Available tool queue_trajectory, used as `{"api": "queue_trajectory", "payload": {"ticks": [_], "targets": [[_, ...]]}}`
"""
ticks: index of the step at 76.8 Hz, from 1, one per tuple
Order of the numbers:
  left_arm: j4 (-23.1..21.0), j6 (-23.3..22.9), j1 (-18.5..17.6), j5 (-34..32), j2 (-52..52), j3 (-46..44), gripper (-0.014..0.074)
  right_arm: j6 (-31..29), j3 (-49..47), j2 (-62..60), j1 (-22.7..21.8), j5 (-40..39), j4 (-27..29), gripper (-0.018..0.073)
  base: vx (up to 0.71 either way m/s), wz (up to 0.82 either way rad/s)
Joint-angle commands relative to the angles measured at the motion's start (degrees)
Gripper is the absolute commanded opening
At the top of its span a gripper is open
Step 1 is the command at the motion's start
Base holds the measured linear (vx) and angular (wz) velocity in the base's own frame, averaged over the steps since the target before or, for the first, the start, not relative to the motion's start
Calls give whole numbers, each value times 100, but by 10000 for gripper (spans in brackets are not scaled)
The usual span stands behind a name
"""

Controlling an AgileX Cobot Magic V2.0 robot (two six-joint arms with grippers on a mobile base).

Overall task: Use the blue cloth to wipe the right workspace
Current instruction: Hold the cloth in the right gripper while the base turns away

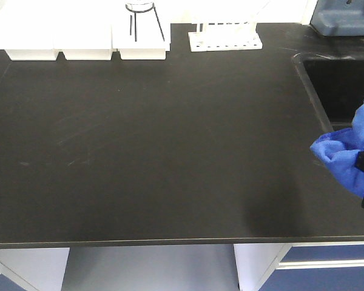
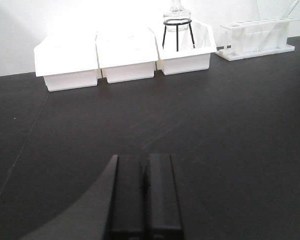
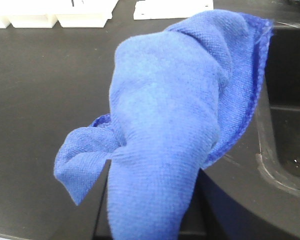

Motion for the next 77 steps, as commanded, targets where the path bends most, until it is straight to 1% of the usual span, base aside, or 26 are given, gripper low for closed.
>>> {"api": "queue_trajectory", "payload": {"ticks": [1,50,77], "targets": [[-8,-9,-39,-473,2,-148,-6,13,-166,25,-25,-402,3,-4,0,0],[-8,-9,-39,-473,2,-148,-6,7,-166,25,-25,-396,3,-4,0,1],[-8,-9,-39,-473,2,-148,-6,7,-166,30,-25,-390,3,-4,-7,2]]}}
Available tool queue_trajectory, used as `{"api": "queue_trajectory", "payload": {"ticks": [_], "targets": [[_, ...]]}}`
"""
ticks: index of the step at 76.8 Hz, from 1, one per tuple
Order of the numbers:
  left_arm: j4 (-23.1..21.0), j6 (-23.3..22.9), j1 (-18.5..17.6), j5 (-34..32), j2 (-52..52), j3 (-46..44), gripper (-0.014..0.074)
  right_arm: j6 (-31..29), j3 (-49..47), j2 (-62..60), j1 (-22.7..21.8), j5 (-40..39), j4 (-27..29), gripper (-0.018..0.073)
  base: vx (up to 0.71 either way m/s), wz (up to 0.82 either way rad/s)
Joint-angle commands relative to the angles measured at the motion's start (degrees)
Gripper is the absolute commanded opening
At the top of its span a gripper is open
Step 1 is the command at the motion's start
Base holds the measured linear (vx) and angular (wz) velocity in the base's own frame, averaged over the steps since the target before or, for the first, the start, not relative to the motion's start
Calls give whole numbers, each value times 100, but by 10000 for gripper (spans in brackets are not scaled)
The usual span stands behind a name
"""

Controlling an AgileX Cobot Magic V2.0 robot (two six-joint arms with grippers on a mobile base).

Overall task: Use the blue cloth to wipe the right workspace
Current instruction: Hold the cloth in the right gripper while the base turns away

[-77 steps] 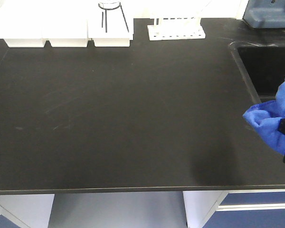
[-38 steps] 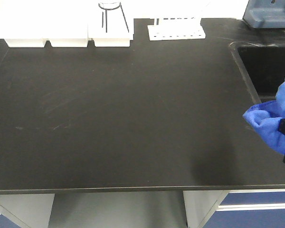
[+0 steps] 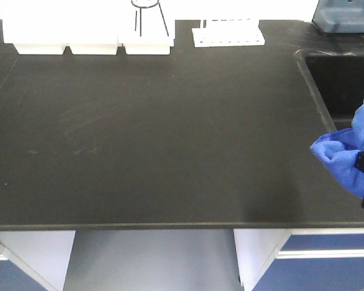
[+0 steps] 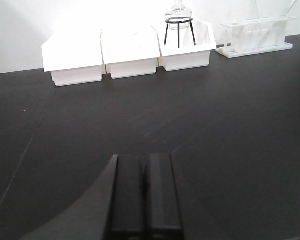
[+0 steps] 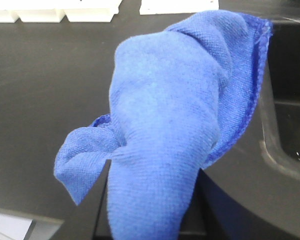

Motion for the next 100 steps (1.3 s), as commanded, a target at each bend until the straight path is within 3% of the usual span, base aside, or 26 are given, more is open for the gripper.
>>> {"api": "queue_trajectory", "payload": {"ticks": [1,39,100], "targets": [[-8,-9,-39,-473,2,-148,-6,7,-167,30,-25,-395,3,-4,-13,1],[-8,-9,-39,-473,2,-148,-6,7,-167,30,-25,-395,3,-4,-19,-11],[-8,-9,-39,-473,2,-148,-6,7,-167,30,-25,-389,3,-4,-18,-53]]}}
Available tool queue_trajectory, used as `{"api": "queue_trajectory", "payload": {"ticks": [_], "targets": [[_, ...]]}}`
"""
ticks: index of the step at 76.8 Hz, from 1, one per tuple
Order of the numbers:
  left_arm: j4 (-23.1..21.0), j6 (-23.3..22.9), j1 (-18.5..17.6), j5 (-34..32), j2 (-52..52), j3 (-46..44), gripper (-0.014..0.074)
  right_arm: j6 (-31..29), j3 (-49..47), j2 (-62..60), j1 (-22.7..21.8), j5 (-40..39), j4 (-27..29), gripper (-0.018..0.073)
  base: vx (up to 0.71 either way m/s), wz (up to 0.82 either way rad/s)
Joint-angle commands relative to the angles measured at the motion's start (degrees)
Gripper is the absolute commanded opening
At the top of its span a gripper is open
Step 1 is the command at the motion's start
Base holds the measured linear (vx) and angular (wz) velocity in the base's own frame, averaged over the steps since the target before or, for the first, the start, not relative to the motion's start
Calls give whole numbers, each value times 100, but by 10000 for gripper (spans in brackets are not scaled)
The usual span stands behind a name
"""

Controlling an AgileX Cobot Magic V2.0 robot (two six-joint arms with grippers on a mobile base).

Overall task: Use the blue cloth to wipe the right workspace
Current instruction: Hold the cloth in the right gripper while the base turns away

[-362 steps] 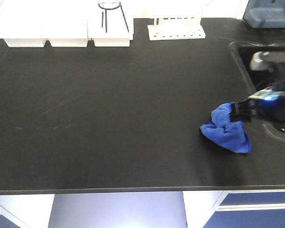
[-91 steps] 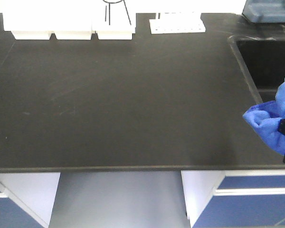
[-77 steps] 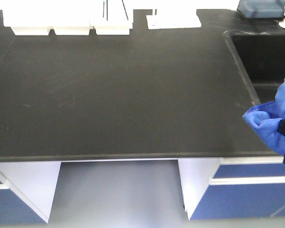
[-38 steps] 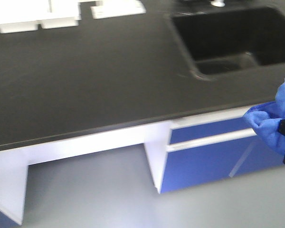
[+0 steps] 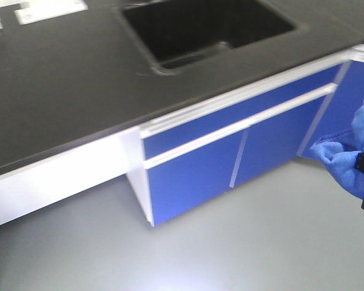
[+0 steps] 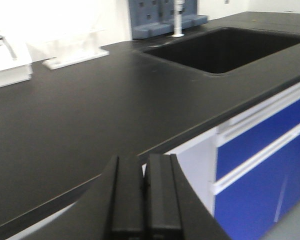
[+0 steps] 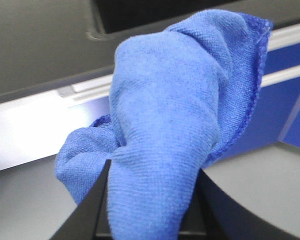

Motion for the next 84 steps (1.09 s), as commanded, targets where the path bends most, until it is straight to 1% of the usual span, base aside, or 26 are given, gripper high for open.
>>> {"api": "queue_trajectory", "payload": {"ticks": [1,25,64,84], "targets": [[-8,-9,-39,-473,2,-148,-6,7,-167,30,-25,-425,22,-4,-15,-53],[-8,-9,-39,-473,2,-148,-6,7,-167,30,-25,-425,22,-4,-15,-60],[-8,-9,-39,-473,2,-148,-6,7,-167,30,-25,-425,22,-4,-15,-71],[-8,-9,-39,-473,2,-148,-6,7,-167,30,-25,-425,22,-4,-14,-57]]}}
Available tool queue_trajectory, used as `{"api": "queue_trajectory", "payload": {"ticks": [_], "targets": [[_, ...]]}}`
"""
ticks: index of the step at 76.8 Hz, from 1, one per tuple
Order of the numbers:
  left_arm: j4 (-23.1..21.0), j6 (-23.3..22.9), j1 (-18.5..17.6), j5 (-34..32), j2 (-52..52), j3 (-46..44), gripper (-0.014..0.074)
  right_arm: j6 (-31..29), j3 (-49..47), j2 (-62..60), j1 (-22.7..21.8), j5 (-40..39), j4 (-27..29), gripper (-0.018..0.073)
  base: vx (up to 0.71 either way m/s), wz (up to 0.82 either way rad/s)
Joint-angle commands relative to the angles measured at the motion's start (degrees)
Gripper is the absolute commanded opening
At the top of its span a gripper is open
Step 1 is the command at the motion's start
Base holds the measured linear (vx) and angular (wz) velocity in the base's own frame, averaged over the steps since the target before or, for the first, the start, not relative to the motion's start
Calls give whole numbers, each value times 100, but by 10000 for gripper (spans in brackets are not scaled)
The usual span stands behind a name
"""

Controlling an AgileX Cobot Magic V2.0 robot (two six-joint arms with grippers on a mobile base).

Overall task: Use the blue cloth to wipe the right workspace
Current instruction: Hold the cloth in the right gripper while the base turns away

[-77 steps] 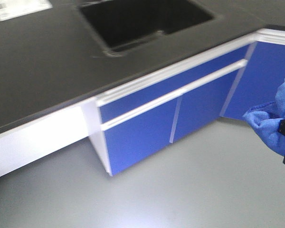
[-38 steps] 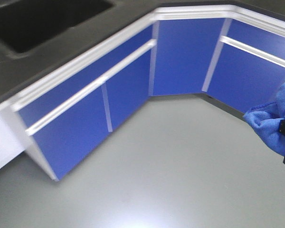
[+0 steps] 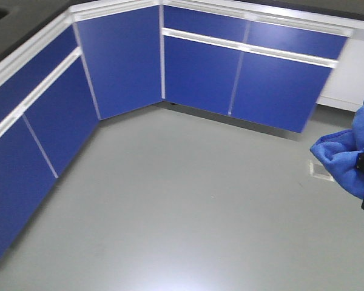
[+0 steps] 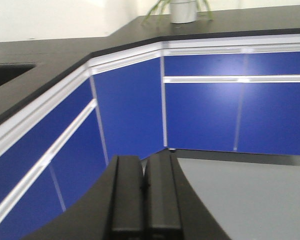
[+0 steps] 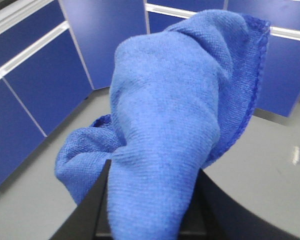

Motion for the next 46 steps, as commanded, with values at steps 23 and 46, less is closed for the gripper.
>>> {"api": "queue_trajectory", "payload": {"ticks": [23,46], "targets": [[-8,-9,-39,-473,2,-148,-6,7,-167,30,-25,-425,22,-4,-12,-48],[-8,-9,-39,-473,2,-148,-6,7,-167,30,-25,-425,22,-4,-11,-47]]}}
